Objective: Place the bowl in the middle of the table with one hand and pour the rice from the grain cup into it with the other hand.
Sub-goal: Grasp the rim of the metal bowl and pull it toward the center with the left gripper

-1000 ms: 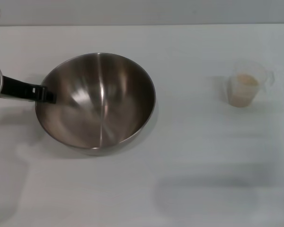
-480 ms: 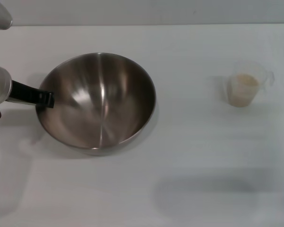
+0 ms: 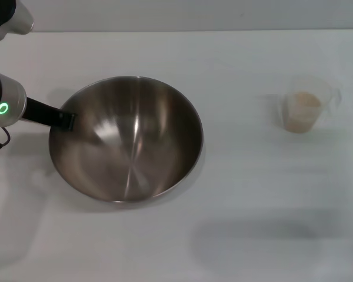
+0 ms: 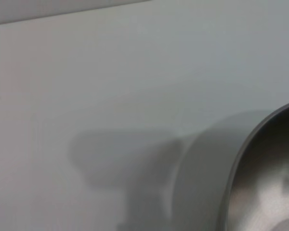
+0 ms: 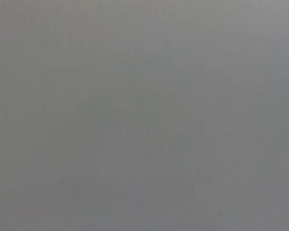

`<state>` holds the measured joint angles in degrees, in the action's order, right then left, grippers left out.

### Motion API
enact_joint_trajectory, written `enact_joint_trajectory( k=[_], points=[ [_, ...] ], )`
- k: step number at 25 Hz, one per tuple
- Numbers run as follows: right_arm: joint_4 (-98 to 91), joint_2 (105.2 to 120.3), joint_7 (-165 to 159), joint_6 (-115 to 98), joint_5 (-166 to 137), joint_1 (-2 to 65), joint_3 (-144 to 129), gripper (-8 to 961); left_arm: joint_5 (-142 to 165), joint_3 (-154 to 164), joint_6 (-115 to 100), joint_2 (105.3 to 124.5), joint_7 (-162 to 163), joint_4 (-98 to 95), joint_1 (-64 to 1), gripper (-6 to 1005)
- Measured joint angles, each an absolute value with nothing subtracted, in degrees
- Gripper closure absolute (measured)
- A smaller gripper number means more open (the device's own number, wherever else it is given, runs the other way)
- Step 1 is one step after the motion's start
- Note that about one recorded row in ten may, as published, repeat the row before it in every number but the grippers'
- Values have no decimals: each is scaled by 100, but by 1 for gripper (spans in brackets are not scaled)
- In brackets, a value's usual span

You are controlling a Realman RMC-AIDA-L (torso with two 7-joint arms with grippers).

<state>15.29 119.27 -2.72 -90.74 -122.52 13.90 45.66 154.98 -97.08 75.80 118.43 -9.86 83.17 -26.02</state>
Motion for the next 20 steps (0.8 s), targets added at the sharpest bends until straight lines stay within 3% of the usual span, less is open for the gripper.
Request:
enact_joint_trajectory(
  k=[20],
  points=[
    [1520, 11927, -272, -9119, -12266, 1371, 4544, 386, 14679, -10374, 7598, 11816, -1579, 8054, -2905, 985]
  ],
)
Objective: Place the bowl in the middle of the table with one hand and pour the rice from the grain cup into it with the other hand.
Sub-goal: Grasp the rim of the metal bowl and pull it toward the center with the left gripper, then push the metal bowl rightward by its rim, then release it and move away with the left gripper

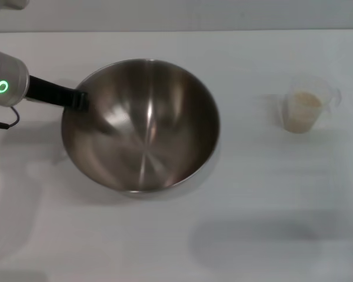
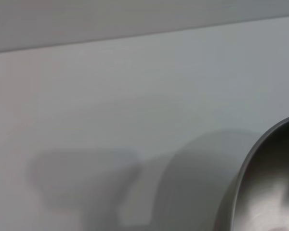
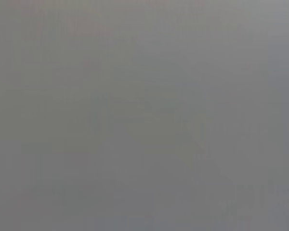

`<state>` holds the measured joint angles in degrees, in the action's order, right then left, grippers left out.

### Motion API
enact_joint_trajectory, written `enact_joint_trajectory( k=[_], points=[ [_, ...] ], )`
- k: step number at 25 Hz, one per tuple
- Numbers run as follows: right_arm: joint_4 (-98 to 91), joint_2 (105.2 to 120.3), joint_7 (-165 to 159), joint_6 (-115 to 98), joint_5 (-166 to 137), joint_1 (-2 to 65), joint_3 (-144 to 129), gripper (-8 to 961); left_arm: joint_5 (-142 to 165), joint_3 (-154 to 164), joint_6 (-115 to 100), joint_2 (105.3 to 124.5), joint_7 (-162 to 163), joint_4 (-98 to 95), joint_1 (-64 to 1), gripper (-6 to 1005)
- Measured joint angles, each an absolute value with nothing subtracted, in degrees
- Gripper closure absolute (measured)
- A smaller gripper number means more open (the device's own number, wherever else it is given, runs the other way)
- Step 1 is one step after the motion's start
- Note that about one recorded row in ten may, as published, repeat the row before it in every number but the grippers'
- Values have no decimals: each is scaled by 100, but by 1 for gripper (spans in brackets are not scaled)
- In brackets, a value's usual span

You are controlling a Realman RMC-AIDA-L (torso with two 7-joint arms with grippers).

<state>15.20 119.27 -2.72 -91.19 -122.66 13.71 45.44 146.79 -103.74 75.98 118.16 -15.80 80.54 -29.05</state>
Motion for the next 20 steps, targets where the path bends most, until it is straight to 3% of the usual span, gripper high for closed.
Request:
enact_joint_trajectory(
  k=[20],
  points=[
    [1529, 11927, -272, -9240, -12270, 1301, 4549, 386, 14188, -10074, 6681, 11846, -2245, 7475, -3153, 984]
  ],
)
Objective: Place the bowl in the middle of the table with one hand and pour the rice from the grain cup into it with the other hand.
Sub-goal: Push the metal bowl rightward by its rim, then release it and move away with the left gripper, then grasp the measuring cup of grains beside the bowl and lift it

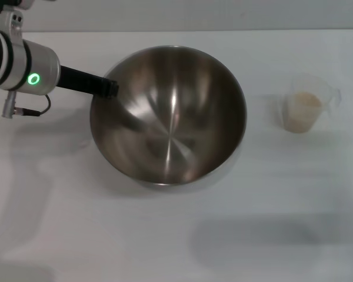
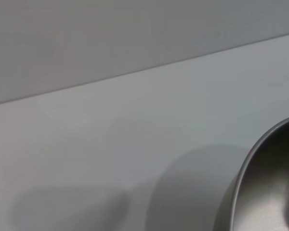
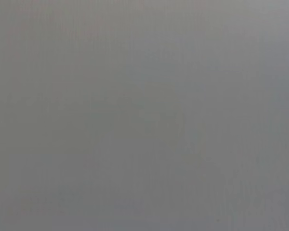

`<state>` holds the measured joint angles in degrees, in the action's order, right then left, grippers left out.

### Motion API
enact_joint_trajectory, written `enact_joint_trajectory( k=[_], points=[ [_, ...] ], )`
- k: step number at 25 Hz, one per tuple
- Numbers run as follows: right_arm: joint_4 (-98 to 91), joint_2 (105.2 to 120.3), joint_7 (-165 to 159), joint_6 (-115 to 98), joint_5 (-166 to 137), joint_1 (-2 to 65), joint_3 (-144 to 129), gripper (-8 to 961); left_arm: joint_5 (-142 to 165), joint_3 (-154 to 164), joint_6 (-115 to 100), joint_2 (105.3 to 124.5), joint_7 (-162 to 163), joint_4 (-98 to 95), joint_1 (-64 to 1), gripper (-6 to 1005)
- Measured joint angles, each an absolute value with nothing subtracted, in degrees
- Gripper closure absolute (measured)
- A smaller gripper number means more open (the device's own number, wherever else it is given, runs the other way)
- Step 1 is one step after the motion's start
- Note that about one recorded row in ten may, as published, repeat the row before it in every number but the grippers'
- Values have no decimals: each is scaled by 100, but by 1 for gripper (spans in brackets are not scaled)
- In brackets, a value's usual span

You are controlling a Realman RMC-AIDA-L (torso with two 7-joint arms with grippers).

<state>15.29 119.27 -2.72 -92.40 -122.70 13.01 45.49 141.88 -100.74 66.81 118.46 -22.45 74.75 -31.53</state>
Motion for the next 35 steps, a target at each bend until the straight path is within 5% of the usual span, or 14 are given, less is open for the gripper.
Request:
enact_joint_trajectory(
  k=[21, 26, 29, 35],
  points=[
    [1529, 11927, -272, -9440, -12269, 1293, 4544, 385, 13864, -10082, 5801, 11849, -2772, 6574, -3406, 880],
    [1529, 11926, -272, -9440, -12269, 1291, 4544, 385, 13858, -10065, 5127, 11848, -2791, 6698, -3251, 772],
    [1529, 11922, -272, -9440, -12270, 1291, 4557, 385, 13850, -10012, 4425, 11851, -2787, 6851, -3007, 525],
    [1529, 11918, -272, -9440, -12269, 1296, 4581, 385, 13620, -9505, 2361, 11844, -2785, 6971, -2409, 425]
  ],
)
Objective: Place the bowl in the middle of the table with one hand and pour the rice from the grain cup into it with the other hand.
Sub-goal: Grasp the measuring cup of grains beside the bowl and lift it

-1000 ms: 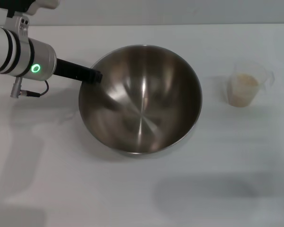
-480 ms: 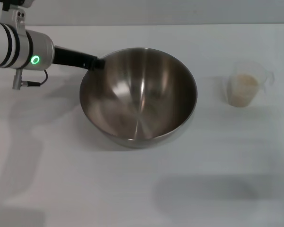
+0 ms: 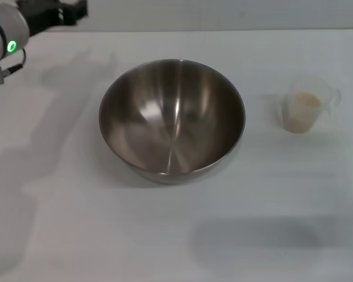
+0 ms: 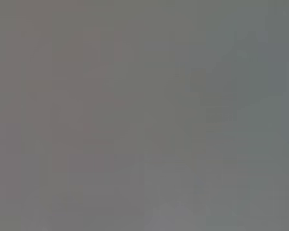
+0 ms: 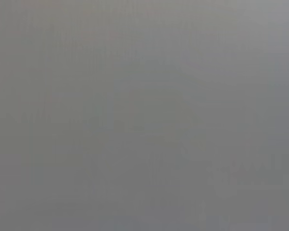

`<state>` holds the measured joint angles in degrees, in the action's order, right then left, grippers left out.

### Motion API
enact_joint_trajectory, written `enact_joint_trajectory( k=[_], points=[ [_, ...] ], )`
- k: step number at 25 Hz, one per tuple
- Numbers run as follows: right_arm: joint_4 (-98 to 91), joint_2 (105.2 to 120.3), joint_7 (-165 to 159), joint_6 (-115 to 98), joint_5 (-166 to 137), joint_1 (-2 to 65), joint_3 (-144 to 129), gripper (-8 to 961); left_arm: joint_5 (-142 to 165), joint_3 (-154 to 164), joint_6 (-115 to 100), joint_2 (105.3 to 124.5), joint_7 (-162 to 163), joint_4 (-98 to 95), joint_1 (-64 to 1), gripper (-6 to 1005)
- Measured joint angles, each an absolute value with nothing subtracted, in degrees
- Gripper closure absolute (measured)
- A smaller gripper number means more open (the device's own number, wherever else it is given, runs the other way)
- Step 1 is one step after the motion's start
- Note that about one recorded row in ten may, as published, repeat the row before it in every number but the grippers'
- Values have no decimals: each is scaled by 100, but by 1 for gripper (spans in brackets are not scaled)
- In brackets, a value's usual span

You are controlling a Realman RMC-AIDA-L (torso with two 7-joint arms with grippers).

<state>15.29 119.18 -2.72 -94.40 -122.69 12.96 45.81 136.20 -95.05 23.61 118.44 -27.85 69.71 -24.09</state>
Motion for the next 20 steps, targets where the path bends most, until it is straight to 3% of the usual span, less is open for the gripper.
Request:
enact_joint_trajectory(
  k=[10, 20],
  points=[
    [1529, 11917, -272, -9459, -12269, 1350, 4589, 386, 13628, -8978, 833, 11838, -2786, 6515, -2234, 426],
    [1529, 11918, -272, -9487, -12269, 1362, 4568, 386, 13670, -7857, -3269, 11842, -2341, 5108, -2252, 425]
  ],
)
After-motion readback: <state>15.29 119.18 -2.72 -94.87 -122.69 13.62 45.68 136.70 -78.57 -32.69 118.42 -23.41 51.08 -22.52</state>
